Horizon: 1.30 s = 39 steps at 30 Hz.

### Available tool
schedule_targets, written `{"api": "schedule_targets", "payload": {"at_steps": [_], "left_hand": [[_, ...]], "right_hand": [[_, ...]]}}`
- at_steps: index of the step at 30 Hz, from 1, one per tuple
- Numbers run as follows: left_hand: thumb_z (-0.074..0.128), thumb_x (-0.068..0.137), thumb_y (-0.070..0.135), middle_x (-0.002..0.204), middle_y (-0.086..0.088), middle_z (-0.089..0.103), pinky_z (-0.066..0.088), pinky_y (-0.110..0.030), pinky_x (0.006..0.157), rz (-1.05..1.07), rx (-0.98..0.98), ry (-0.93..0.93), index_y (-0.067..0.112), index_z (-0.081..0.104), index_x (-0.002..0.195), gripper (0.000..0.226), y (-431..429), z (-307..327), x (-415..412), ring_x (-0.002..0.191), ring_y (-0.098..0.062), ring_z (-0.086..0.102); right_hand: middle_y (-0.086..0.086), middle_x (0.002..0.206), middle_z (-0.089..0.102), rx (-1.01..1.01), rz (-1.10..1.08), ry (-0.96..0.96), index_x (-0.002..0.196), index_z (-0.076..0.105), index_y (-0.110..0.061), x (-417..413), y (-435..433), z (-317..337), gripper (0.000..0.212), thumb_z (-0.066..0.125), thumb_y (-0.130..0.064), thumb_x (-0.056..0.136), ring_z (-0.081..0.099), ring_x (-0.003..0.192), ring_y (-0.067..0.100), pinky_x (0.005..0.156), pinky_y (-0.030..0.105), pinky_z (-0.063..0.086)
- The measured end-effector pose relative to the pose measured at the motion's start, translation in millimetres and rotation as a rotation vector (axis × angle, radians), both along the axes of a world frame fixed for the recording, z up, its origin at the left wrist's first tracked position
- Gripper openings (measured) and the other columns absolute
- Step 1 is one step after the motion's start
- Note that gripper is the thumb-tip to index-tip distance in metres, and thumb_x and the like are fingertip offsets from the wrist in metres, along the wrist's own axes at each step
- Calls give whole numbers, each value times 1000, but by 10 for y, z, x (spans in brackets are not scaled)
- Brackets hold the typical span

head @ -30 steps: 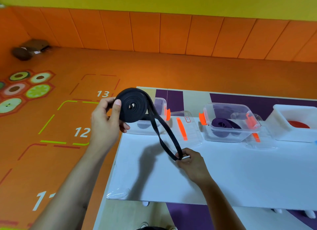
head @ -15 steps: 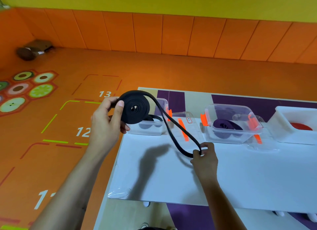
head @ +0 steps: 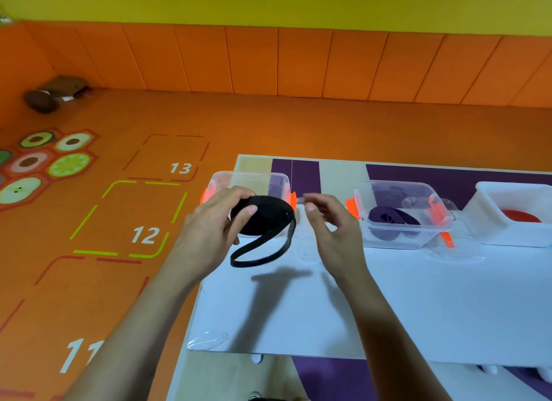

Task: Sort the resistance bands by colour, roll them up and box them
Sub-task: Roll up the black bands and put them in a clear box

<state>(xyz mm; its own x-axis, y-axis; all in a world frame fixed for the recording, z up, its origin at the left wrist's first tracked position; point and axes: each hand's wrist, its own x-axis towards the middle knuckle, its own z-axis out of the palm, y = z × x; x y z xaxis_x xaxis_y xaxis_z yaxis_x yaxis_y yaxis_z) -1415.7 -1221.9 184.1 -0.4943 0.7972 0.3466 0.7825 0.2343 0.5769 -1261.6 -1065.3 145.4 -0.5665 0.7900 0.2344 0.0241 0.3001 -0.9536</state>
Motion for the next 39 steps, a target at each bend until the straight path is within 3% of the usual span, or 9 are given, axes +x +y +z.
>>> {"api": "schedule_targets", "payload": {"at_steps": [3, 5, 14, 19, 22, 28, 31, 34, 39], "left_hand": [[48, 104, 39, 100, 16, 61, 55, -41, 66, -33, -38, -34, 34, 57, 112, 13, -11, -27, 33, 60, -7, 67], [50, 104, 35, 94, 17, 63, 56, -40, 64, -53, -11, -127, 34, 57, 110, 9, -28, -51, 27, 60, -10, 68], [52, 105, 23, 97, 6, 63, 55, -37, 56, -116, 108, -585, 20, 60, 112, 10, 10, -160, 144, 59, -32, 69], [55, 104, 29, 99, 11, 64, 59, -51, 63, -146, -88, -580, 22, 59, 106, 8, 50, -148, 126, 59, -29, 71], [66, 97, 31, 101, 11, 68, 59, -45, 62, -192, -194, -447, 29, 65, 106, 9, 62, -29, 44, 59, -22, 71], [64, 100, 22, 94, 5, 70, 57, -33, 60, -228, -120, -398, 26, 68, 106, 8, 113, -8, 21, 61, -18, 71], [64, 100, 21, 97, 8, 68, 58, -37, 59, -186, -25, -470, 26, 68, 108, 10, 108, -73, 44, 60, -24, 70], [63, 100, 16, 94, 6, 68, 55, -34, 54, -103, 113, -583, 18, 69, 109, 11, 116, -106, 44, 57, -29, 69], [58, 101, 13, 97, -16, 63, 55, -36, 51, -17, 160, -754, 9, 64, 108, 10, 189, -152, 139, 53, -33, 67]], "right_hand": [[-14, 123, 70, -30, 206, 44, 125, 70, -24, -115, -155, 135, 25, 61, -25, 101, 60, 122, 3, 100, 15, 44], [-10, 113, 75, -84, 266, 69, 117, 74, -21, -156, -213, 110, 20, 62, -20, 100, 66, 112, 7, 93, 17, 47], [-5, 93, 80, -191, 184, 94, 101, 81, -17, -90, -103, 72, 13, 75, -18, 90, 74, 93, 15, 83, 21, 55], [-4, 88, 79, -172, 177, 50, 95, 82, -18, -23, -87, 58, 8, 77, -18, 89, 74, 87, 15, 83, 26, 57], [-8, 85, 78, -146, 213, 27, 91, 82, -22, 12, -140, 60, 8, 78, -16, 88, 71, 83, 7, 77, 16, 52], [-5, 94, 79, -196, 244, 43, 100, 82, -23, 56, -122, 51, 15, 74, -14, 91, 72, 93, 13, 83, 24, 56], [-9, 88, 77, -234, 215, 39, 103, 81, -23, 71, -96, 18, 16, 73, -14, 92, 66, 79, 5, 72, 18, 50], [-9, 84, 76, -267, 129, 20, 99, 80, -29, 78, -85, -47, 12, 74, -22, 91, 58, 73, 11, 67, 30, 50], [-5, 81, 75, -273, 15, 45, 98, 79, -26, 59, -68, -52, 9, 73, -24, 92, 65, 73, 9, 58, 24, 51]]}}
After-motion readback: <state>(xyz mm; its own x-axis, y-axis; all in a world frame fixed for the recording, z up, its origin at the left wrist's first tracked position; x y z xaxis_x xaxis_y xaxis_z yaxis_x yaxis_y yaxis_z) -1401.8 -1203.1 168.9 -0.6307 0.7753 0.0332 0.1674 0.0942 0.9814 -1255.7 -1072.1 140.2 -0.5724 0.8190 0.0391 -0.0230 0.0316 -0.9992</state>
